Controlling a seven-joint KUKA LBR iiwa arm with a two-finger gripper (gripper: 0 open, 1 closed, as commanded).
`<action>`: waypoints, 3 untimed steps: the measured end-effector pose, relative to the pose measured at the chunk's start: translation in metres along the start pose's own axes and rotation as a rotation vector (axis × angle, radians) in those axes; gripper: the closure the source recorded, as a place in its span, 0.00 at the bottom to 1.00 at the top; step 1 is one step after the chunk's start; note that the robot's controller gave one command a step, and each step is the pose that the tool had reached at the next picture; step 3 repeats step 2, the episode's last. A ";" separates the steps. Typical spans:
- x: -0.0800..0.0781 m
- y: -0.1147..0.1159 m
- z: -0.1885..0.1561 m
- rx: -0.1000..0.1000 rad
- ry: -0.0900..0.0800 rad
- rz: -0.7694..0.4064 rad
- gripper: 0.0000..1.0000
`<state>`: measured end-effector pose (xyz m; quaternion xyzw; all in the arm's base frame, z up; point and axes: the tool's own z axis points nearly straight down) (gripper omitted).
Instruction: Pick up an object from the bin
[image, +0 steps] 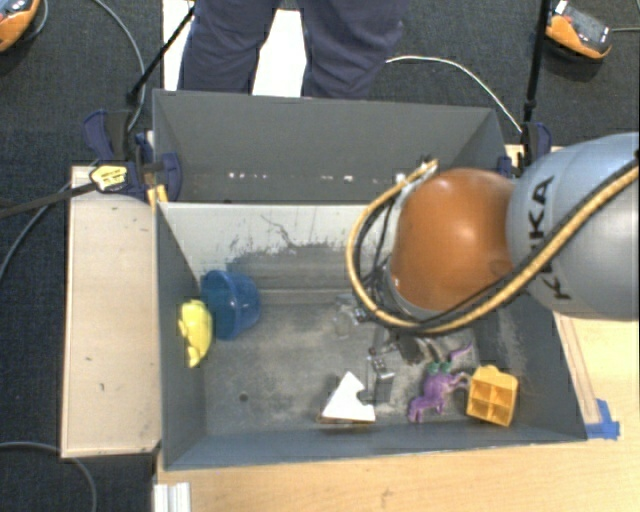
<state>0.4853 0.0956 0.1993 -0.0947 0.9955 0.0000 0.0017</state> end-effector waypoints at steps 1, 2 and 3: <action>-0.002 -0.001 0.047 -0.001 -0.003 0.185 0.00; -0.001 0.012 0.068 0.000 0.005 0.033 0.00; -0.001 0.012 0.068 0.000 0.005 0.033 0.00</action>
Offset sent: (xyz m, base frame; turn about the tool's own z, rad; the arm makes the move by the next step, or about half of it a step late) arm -0.0046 0.0441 -0.0839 -0.5511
